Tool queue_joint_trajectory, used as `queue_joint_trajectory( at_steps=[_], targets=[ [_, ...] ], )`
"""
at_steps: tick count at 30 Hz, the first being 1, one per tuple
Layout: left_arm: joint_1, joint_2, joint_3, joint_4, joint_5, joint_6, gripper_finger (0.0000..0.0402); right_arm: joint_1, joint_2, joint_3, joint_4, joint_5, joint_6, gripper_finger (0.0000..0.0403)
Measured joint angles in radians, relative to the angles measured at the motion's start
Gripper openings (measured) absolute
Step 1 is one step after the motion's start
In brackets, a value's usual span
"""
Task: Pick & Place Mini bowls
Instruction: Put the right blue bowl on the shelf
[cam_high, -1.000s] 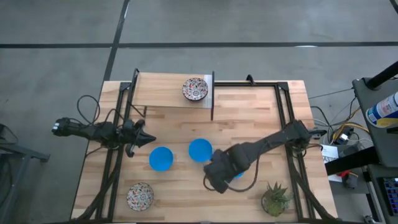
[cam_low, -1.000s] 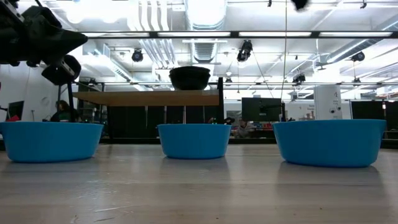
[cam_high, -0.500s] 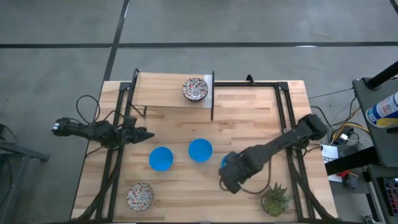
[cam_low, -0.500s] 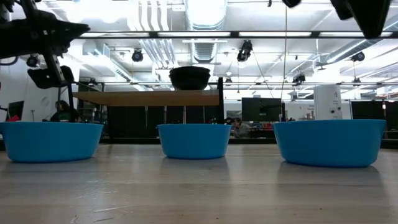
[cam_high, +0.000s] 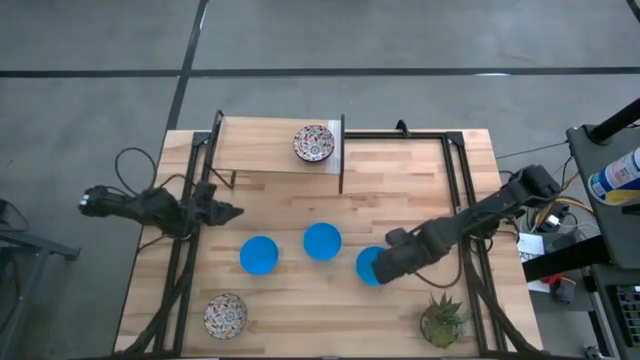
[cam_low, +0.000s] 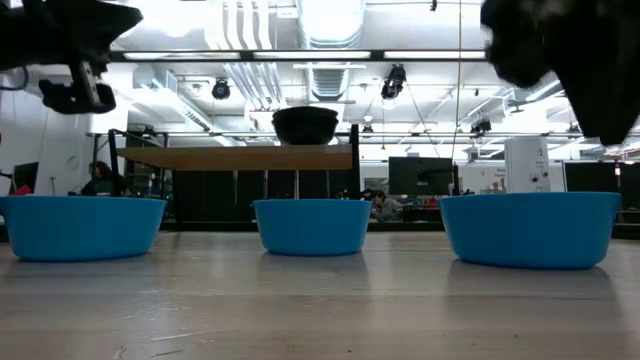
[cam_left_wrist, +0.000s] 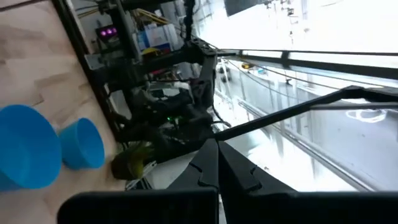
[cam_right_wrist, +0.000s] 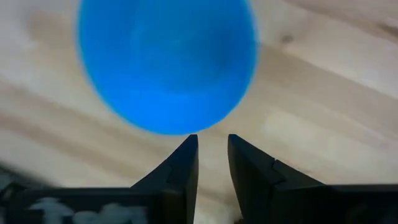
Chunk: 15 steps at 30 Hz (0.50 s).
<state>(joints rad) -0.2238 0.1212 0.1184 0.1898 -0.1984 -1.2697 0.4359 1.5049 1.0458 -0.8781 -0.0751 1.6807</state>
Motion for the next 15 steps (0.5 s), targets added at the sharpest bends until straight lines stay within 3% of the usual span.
queue_joint_trajectory(
  at_steps=[15],
  targets=[
    [0.0, 0.197, 0.132, 0.005, -0.023, 0.038, 0.0, -0.065, 0.011, -0.148, 0.111, 0.027, 0.056, 0.0091]
  ],
)
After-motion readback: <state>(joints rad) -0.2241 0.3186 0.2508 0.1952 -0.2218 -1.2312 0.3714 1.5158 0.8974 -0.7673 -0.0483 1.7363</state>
